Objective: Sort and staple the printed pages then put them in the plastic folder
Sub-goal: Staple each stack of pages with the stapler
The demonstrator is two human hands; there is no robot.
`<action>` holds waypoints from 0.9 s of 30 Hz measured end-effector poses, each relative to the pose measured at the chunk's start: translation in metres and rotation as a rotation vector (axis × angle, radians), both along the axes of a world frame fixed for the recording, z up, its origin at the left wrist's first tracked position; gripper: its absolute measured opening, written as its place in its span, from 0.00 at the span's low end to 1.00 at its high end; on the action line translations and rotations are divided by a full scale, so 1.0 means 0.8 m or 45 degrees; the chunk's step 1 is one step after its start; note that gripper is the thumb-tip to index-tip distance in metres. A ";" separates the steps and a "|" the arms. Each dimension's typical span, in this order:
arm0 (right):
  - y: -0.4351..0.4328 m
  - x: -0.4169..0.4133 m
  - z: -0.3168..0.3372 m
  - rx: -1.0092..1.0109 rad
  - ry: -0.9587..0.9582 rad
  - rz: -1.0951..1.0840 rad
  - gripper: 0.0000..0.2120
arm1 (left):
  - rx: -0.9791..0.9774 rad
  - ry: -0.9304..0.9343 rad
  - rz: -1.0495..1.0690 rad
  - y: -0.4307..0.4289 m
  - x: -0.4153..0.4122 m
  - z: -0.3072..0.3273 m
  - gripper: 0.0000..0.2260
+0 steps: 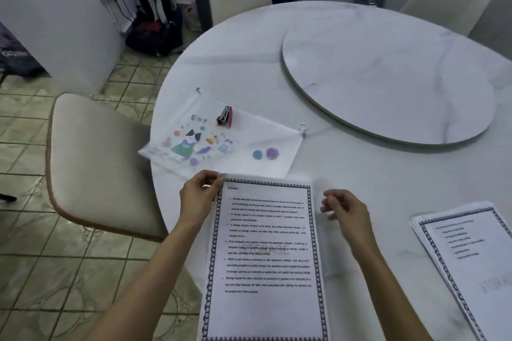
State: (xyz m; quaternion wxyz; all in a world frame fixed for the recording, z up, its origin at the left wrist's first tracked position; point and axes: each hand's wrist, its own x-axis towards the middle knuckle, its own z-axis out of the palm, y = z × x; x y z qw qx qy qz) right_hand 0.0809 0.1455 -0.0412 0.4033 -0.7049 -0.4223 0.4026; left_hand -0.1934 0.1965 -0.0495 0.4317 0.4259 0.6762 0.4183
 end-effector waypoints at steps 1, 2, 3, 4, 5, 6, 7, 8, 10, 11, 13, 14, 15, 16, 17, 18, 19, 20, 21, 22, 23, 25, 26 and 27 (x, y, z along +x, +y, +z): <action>0.015 -0.007 0.004 0.003 -0.005 0.017 0.08 | -0.007 0.004 -0.012 0.003 -0.003 -0.003 0.06; 0.031 -0.016 0.009 0.005 -0.013 0.040 0.08 | -0.012 0.009 -0.020 0.007 -0.006 -0.006 0.06; 0.048 -0.025 0.013 0.006 -0.027 0.067 0.07 | -0.017 0.009 -0.023 0.011 -0.008 -0.009 0.05; 0.065 -0.035 0.018 0.011 -0.043 0.099 0.07 | -0.022 -0.001 -0.024 0.015 -0.011 -0.012 0.05; 0.082 -0.044 0.022 0.019 -0.058 0.132 0.07 | -0.028 -0.016 -0.023 0.020 -0.014 -0.014 0.05; 0.100 -0.055 0.025 0.030 -0.070 0.167 0.07 | -0.032 -0.030 -0.021 0.024 -0.017 -0.015 0.06; 0.117 -0.065 0.028 0.043 -0.086 0.205 0.07 | -0.036 -0.042 -0.017 0.030 -0.021 -0.016 0.06; 0.134 -0.076 0.029 0.054 -0.105 0.246 0.06 | -0.038 -0.049 -0.015 0.035 -0.025 -0.017 0.07; 0.166 -0.097 0.030 0.069 -0.137 0.329 0.07 | -0.045 -0.062 -0.015 0.045 -0.032 -0.018 0.07; 0.181 -0.107 0.029 0.074 -0.162 0.374 0.07 | -0.051 -0.072 -0.013 0.050 -0.035 -0.019 0.07; 0.211 -0.127 0.025 0.091 -0.256 0.491 0.07 | -0.067 -0.076 -0.024 0.059 -0.040 -0.021 0.06; 0.225 -0.136 0.023 0.105 -0.327 0.561 0.07 | -0.075 -0.059 -0.041 0.063 -0.041 -0.022 0.06; 0.238 -0.144 0.020 0.126 -0.407 0.634 0.07 | -0.080 -0.029 -0.064 0.066 -0.043 -0.023 0.05; 0.251 -0.151 0.018 0.152 -0.484 0.705 0.08 | -0.080 0.005 -0.093 0.068 -0.045 -0.025 0.04; 0.264 -0.158 0.016 0.179 -0.554 0.768 0.10 | -0.076 0.033 -0.118 0.070 -0.046 -0.027 0.04; 0.275 -0.164 0.014 0.209 -0.624 0.823 0.11 | -0.071 0.051 -0.139 0.072 -0.047 -0.028 0.04; 0.287 -0.169 0.012 0.239 -0.699 0.875 0.13 | -0.068 0.060 -0.155 0.073 -0.049 -0.029 0.04; 0.297 -0.175 0.009 0.269 -0.784 0.928 0.14 | -0.067 0.062 -0.168 0.074 -0.050 -0.030 0.04; 0.307 -0.180 0.006 0.298 -0.878 0.980 0.17 | -0.068 0.063 -0.178 0.075 -0.051 -0.031 0.04; 0.315 -0.186 0.003 0.325 -0.973 1.031 0.20 | -0.072 0.063 -0.184 0.076 -0.052 -0.031 0.04; 0.322 -0.191 0.001 0.341 -1.056 1.079 0.23 | -0.078 0.058 -0.186 0.076 -0.053 -0.032 0.03; 0.332 -0.198 -0.002 0.340 -1.173 1.181 0.27 | -0.095 0.037 -0.194 0.077 -0.054 -0.033 0.03; 0.336 -0.201 -0.004 0.321 -1.216 1.233 0.28 | -0.105 0.024 -0.200 0.078 -0.054 -0.033 0.03; 0.339 -0.202 -0.005 0.292 -1.254 1.280 0.29 | -0.113 0.011 -0.206 0.078 -0.055 -0.033 0.03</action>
